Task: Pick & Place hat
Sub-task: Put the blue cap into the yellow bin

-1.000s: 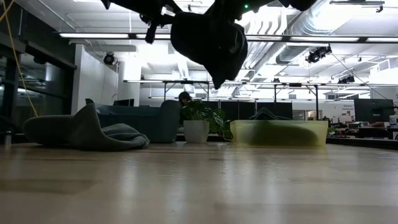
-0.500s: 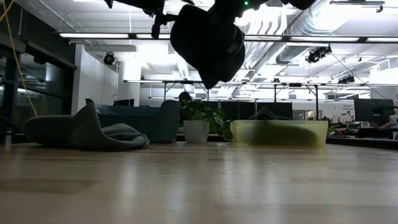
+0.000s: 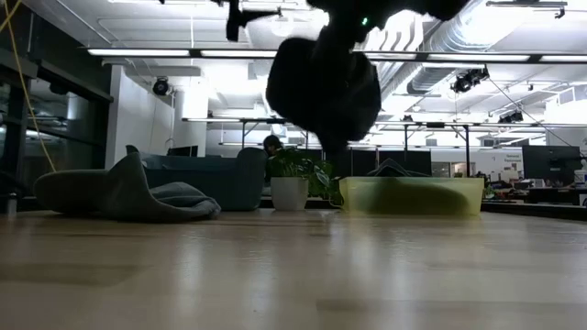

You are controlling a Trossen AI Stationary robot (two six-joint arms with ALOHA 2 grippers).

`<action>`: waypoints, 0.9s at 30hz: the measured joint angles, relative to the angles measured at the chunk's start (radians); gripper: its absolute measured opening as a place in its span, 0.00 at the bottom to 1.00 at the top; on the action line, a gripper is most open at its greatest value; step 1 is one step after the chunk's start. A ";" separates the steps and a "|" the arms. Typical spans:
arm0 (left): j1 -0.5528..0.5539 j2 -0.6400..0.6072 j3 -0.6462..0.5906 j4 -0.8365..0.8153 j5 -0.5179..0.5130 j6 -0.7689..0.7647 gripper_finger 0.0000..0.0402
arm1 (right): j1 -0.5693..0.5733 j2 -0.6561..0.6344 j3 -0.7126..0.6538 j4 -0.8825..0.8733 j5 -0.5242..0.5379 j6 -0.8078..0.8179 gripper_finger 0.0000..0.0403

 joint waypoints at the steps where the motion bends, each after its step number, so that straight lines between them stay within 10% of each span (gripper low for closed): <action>1: 0.000 -0.003 0.000 0.015 0.002 0.010 0.73 | 0.000 0.005 0.001 -0.001 0.009 0.012 0.02; 27: 0.000 -0.025 -0.004 -0.009 0.099 0.150 0.73 | 0.002 -0.404 0.005 0.009 0.230 0.564 0.02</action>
